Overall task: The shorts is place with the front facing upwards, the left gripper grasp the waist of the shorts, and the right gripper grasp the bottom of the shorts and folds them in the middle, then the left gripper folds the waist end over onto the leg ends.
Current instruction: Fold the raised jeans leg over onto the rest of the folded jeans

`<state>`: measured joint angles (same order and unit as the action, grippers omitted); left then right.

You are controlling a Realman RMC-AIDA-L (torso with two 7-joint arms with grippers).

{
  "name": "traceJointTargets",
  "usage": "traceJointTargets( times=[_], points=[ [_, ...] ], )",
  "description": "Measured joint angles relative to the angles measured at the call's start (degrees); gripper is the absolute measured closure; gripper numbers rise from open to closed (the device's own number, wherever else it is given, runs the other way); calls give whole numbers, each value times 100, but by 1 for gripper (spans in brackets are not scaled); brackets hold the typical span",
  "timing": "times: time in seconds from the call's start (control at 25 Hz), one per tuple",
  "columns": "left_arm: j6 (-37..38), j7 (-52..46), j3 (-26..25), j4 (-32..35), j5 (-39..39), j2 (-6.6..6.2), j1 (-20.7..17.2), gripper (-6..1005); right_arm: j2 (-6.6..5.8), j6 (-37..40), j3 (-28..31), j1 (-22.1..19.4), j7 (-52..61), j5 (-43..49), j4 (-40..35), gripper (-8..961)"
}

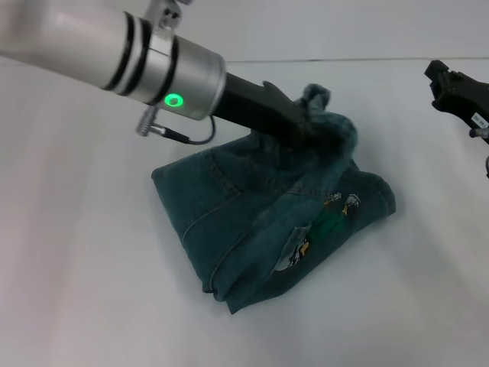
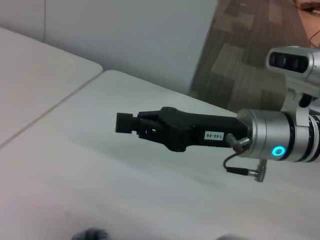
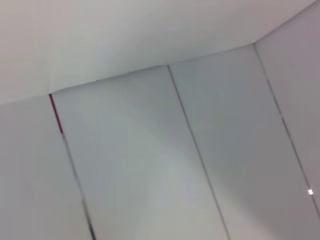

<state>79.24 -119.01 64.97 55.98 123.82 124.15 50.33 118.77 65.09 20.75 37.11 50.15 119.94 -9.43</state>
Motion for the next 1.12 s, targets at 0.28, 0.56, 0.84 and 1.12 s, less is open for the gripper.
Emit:
traceJointTargets(
  times=[0.28,0.56,0.84,1.12],
  points=[
    [-827,-77,947,-290,-319,19,-41,850,-4,42,24,-76,9,-14,-9,955],
    [-963,-99,1127,-342,-342,28,-107,541,20,58,-13,-92,11,-15,20,954],
    [-1341,-73,1578,-413,-636,38,-152,328,39,58,-16,-118,12,-10,8,952],
    [-1943,68,1954,-496,-958,39,-220,205,40,57,20,-188,12,-14,3,949]
  ],
)
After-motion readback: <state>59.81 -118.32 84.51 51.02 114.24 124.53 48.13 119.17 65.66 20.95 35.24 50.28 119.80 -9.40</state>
